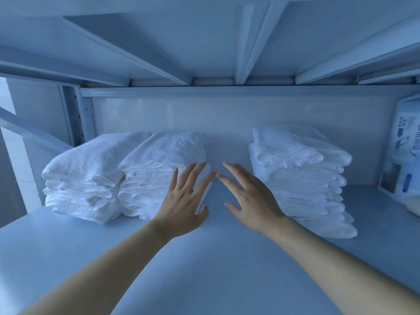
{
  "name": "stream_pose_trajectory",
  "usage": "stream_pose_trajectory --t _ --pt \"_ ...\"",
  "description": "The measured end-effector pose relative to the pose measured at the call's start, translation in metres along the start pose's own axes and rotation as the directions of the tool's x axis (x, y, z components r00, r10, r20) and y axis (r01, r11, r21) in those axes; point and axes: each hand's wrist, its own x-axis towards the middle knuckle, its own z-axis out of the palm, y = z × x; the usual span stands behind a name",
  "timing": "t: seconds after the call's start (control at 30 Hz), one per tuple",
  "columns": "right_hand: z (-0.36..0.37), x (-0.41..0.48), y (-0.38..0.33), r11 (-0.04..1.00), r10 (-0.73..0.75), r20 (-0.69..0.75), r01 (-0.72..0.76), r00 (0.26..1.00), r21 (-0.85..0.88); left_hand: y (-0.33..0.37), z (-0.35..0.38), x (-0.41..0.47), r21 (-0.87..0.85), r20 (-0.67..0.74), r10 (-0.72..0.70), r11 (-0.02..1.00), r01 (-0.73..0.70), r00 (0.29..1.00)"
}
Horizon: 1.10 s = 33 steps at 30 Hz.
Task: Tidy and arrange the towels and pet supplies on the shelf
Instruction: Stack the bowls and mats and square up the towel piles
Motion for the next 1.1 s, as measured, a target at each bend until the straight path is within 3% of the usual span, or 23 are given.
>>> stream_pose_trajectory --t 0.3,0.53,0.8,1.1 --pt "-0.064 -0.052 0.085 0.974 0.137 -0.038 -0.141 0.990 -0.175 0.098 0.018 0.080 -0.218 -0.062 0.108 0.968 -0.119 0.992" --pt "-0.081 -0.090 0.127 0.955 0.239 0.059 -0.223 0.969 -0.198 0.139 0.043 0.109 -0.096 -0.004 0.100 0.990 -0.100 0.995" --pt "-0.083 -0.102 0.140 0.981 0.181 0.142 -0.168 0.973 -0.096 0.154 0.051 0.103 -0.050 -0.043 0.087 0.995 -0.089 0.995" --pt "-0.086 -0.109 0.146 0.992 0.129 0.278 -0.127 0.952 -0.024 0.149 0.052 0.073 0.009 0.006 0.037 0.999 -0.037 0.999"
